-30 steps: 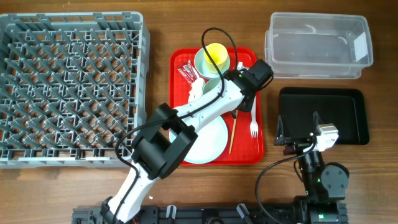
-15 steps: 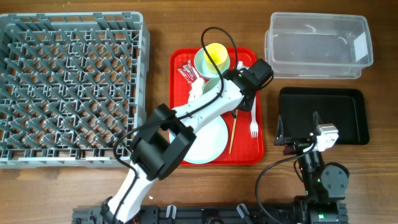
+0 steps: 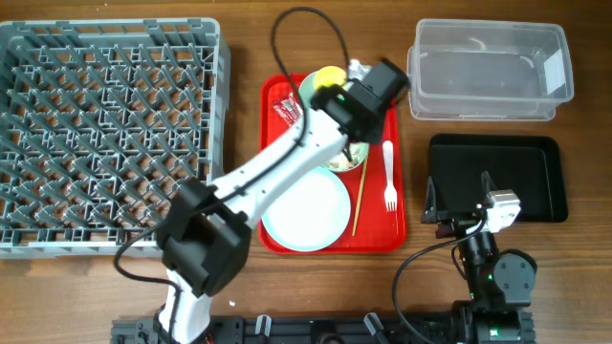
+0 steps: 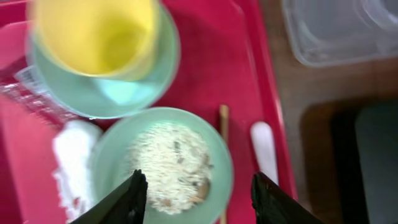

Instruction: Sort waste into correct bins and load items into the dishwasher rack

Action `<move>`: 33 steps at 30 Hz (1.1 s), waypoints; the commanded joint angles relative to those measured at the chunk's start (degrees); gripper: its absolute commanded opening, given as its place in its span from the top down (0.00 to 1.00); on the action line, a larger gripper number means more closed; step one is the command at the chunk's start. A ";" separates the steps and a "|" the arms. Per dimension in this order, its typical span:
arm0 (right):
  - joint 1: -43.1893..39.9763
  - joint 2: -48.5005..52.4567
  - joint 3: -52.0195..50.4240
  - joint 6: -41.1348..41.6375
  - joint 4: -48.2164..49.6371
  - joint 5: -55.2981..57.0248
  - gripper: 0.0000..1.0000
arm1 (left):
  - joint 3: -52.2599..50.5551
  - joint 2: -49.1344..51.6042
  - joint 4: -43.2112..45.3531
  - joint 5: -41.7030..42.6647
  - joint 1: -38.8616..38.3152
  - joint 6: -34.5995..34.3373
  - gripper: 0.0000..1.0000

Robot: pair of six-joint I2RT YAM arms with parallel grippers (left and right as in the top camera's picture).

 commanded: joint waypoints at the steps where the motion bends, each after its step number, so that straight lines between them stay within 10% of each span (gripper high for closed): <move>1: -0.35 -0.15 -0.07 -0.81 0.20 0.22 0.00 | 1.03 -3.04 -0.57 3.32 5.35 -3.52 0.47; 8: -0.35 -0.15 -0.07 -0.85 0.20 0.22 0.00 | 1.01 -3.30 -2.49 11.47 11.85 -3.52 0.52; 11: -0.35 -0.15 -0.07 -0.83 0.17 0.22 0.00 | 0.98 -3.30 -3.13 11.47 13.60 -3.52 0.33; 19: -0.35 -0.15 -0.07 -0.81 0.20 0.24 0.00 | 1.01 -5.31 -5.05 13.62 19.28 -3.52 0.29; 25: -0.35 -0.15 -0.07 -0.83 0.20 0.22 0.00 | 1.01 -12.28 -6.47 10.54 27.98 -3.56 0.00; 33: -0.35 -0.15 -0.07 -0.81 0.20 0.24 0.00 | 0.98 -15.39 -14.97 10.82 46.07 -8.87 0.00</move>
